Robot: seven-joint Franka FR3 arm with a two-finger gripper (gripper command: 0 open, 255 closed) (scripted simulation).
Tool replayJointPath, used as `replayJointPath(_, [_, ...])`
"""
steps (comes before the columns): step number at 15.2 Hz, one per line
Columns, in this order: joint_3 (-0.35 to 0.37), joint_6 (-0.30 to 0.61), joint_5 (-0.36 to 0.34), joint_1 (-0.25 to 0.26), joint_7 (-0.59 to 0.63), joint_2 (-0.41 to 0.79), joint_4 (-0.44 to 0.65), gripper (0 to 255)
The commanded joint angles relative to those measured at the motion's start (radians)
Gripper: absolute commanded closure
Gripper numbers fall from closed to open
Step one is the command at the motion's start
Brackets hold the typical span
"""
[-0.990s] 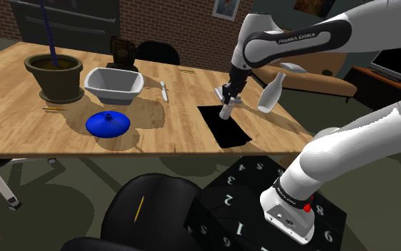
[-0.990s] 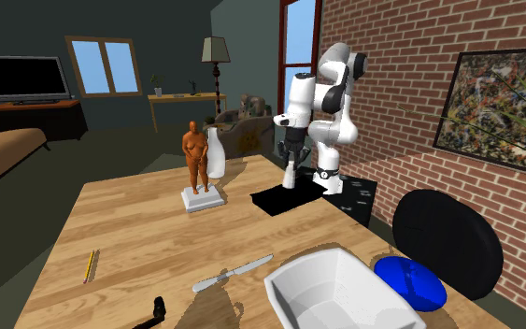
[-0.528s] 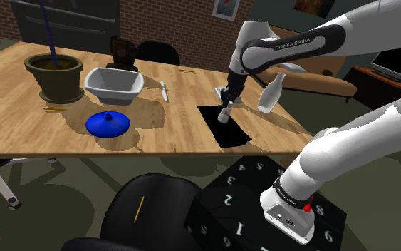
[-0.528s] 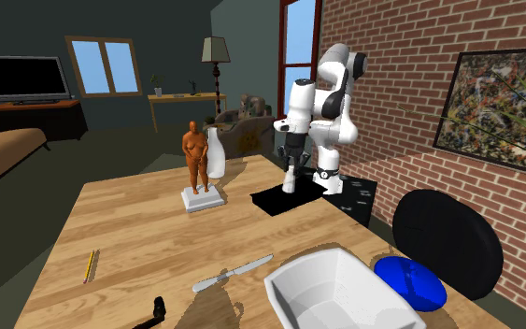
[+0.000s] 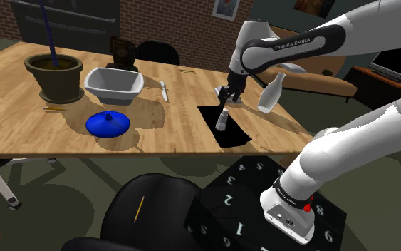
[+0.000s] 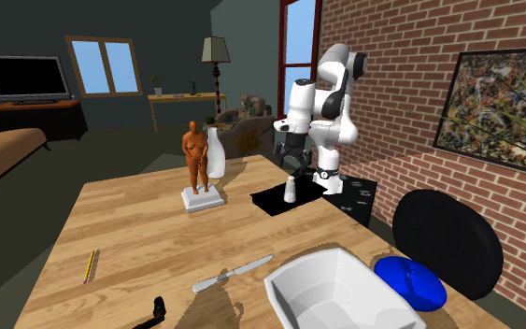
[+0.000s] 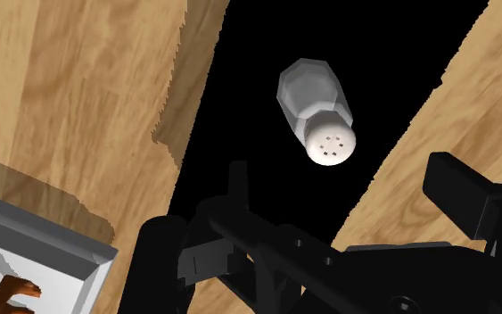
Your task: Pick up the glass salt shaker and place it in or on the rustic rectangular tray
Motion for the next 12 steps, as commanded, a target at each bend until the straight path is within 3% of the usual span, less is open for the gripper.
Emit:
replayJointPath(1, [0.0,0.0,0.0,0.0,0.0,0.0,0.0,0])
replayJointPath(5, [0.008,-0.141,0.012,0.007,-0.005,-0.051,0.089,0])
replayJointPath(12, [0.008,-0.141,0.012,0.007,-0.005,-0.051,0.089,0])
